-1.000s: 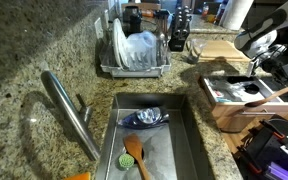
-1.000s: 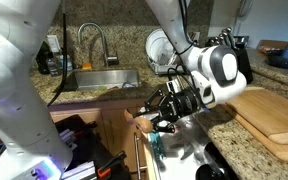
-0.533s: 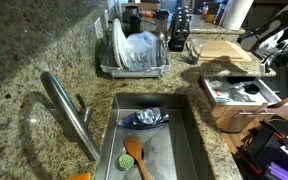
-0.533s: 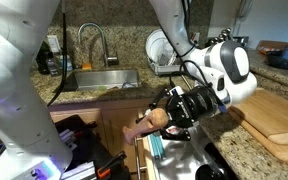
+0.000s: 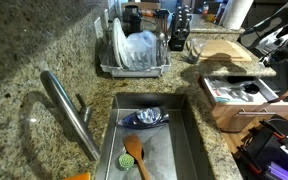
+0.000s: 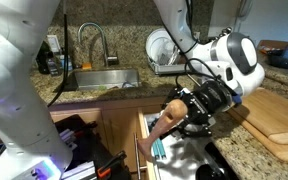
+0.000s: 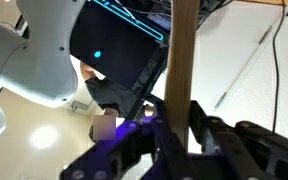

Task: Pick the wooden spoon and put it in the drawer

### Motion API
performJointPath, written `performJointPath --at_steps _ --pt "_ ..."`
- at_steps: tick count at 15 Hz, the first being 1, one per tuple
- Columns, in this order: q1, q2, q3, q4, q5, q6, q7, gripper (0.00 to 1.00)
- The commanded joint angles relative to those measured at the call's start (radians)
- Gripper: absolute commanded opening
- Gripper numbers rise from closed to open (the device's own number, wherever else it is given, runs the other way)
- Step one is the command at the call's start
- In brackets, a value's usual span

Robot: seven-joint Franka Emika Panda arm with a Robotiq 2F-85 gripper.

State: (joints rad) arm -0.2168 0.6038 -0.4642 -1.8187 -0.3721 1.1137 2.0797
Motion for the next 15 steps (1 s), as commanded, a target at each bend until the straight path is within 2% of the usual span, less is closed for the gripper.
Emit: performJointPath --at_steps 1,3,4,6,7,12,15 --pt "-0.042 -0.039 -0.008 0.086 -0.090 0.034 0.073 0.07" --pt "-0.065 -0.039 0.007 0.125 -0.105 0.107 0.096 0.07" --pt "-0.064 -0.025 0.019 0.109 -0.105 0.047 0.071 0.28" --pt "-0.075 -0.030 0.017 0.133 -0.105 0.080 0.084 0.28" --pt "-0.076 -0.030 0.018 0.137 -0.105 0.084 0.085 0.07" --pt "-0.007 -0.076 0.046 0.165 -0.170 0.167 0.239 0.07" --pt "0.026 -0.095 0.092 0.208 -0.231 0.207 0.237 0.07"
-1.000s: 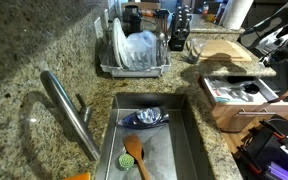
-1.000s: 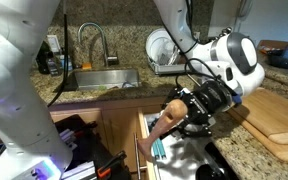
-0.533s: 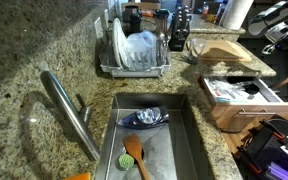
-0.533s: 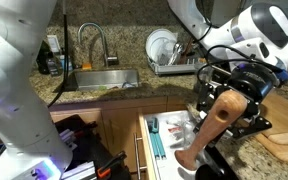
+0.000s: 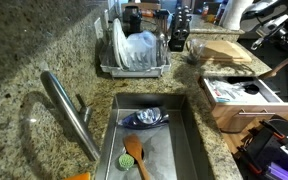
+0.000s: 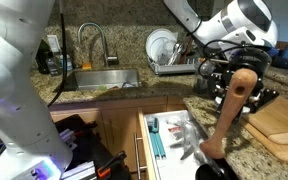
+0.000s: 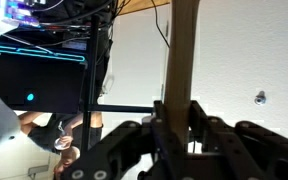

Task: Pick the wooden spoon and put it in the drawer

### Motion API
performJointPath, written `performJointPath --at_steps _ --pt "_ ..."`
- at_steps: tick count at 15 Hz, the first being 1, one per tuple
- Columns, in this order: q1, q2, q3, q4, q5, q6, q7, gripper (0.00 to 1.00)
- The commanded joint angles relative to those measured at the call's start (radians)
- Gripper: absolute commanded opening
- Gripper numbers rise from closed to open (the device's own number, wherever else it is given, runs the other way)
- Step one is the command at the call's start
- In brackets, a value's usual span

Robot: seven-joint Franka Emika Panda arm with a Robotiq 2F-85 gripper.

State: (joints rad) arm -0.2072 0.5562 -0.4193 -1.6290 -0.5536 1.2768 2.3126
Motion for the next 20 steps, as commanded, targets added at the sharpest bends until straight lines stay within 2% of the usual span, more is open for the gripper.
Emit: performJointPath --at_steps 1,2,3,4,6,10,12,16,20 --pt "0.013 -0.052 0.075 0.031 -0.042 0.055 -0.057 0.28" --pt "0.002 -0.020 0.058 0.033 -0.033 0.017 -0.008 0.28" --pt "0.010 -0.029 0.074 0.042 -0.033 0.024 -0.021 0.28" --pt "0.015 -0.033 0.083 0.047 -0.033 0.025 -0.024 0.07" --pt "-0.030 -0.034 0.110 0.010 0.000 0.110 -0.146 0.07" --pt "-0.052 -0.007 0.124 -0.044 0.063 0.250 -0.252 0.07" --pt "-0.028 0.015 0.115 -0.048 0.070 0.302 -0.213 0.07" --pt "0.041 0.031 0.115 -0.007 0.062 0.316 -0.139 0.07" --pt "0.088 0.023 0.142 0.035 0.062 0.334 -0.166 0.07"
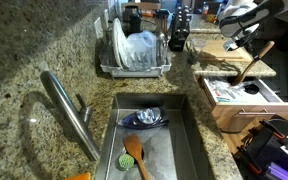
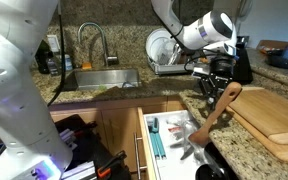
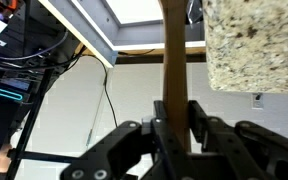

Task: Pick the wooden spoon and put it in the drawer

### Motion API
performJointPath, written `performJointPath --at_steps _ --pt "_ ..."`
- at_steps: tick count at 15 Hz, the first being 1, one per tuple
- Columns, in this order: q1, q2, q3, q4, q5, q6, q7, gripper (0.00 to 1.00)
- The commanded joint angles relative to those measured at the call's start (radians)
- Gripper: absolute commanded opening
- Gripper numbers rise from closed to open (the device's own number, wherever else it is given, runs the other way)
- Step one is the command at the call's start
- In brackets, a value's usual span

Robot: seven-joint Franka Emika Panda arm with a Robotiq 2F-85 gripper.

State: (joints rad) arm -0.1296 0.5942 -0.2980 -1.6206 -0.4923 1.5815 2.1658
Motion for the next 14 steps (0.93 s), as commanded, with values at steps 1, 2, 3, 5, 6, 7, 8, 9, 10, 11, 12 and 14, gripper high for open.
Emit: performJointPath --at_steps 1,2,3,5,6,7,8,9,10,11,12,14 --pt "0.016 -0.010 0.027 0.038 0.003 0.024 -0.031 0.07" --pt "0.020 -0.008 0.032 0.036 -0.008 0.021 -0.062 0.53" --pt "0.022 -0.004 0.030 0.034 -0.012 0.013 -0.072 0.54" --pt "0.018 -0.003 0.022 0.029 -0.010 -0.006 -0.084 0.66" --pt "0.013 -0.009 0.017 0.020 -0.009 -0.008 -0.084 0.74" --pt "0.009 -0.013 0.012 0.014 -0.007 -0.009 -0.080 0.81" --pt "0.004 -0.017 0.005 0.007 -0.007 -0.010 -0.073 0.88" --pt "-0.001 -0.017 0.000 0.005 -0.007 -0.014 -0.072 0.95" --pt "-0.008 -0.017 -0.005 0.003 -0.004 -0.016 -0.071 0.99" --pt "-0.012 -0.016 -0.011 0.002 -0.005 -0.023 -0.067 1.00" --pt "-0.018 -0.018 -0.015 0.001 -0.005 -0.025 -0.070 1.00" --pt "-0.025 -0.013 -0.023 0.005 -0.009 -0.044 -0.067 1.00"
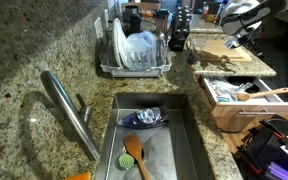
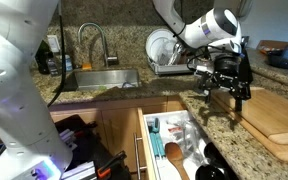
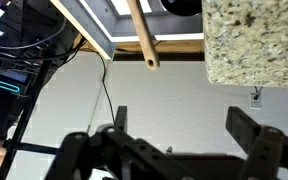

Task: Pick the wooden spoon and put it in the drawer

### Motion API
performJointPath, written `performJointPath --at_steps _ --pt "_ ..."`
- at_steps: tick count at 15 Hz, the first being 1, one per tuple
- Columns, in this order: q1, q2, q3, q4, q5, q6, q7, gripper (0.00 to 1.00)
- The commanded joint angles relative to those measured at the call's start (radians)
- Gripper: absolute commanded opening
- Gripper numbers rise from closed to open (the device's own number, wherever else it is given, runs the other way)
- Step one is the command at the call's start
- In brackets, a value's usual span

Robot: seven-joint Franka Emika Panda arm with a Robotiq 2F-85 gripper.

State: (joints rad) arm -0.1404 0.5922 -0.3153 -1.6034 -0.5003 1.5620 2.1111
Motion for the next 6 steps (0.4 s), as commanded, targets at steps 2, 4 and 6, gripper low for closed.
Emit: performJointPath --at_steps 2,4,6 --pt "-0.013 0.002 -0.003 0.003 -0.002 -0.019 0.000 1.00" --pt "-0.017 0.002 -0.005 0.003 -0.002 -0.031 0.000 1.00" --pt "-0.017 0.002 -0.005 0.003 -0.002 -0.033 0.000 1.00"
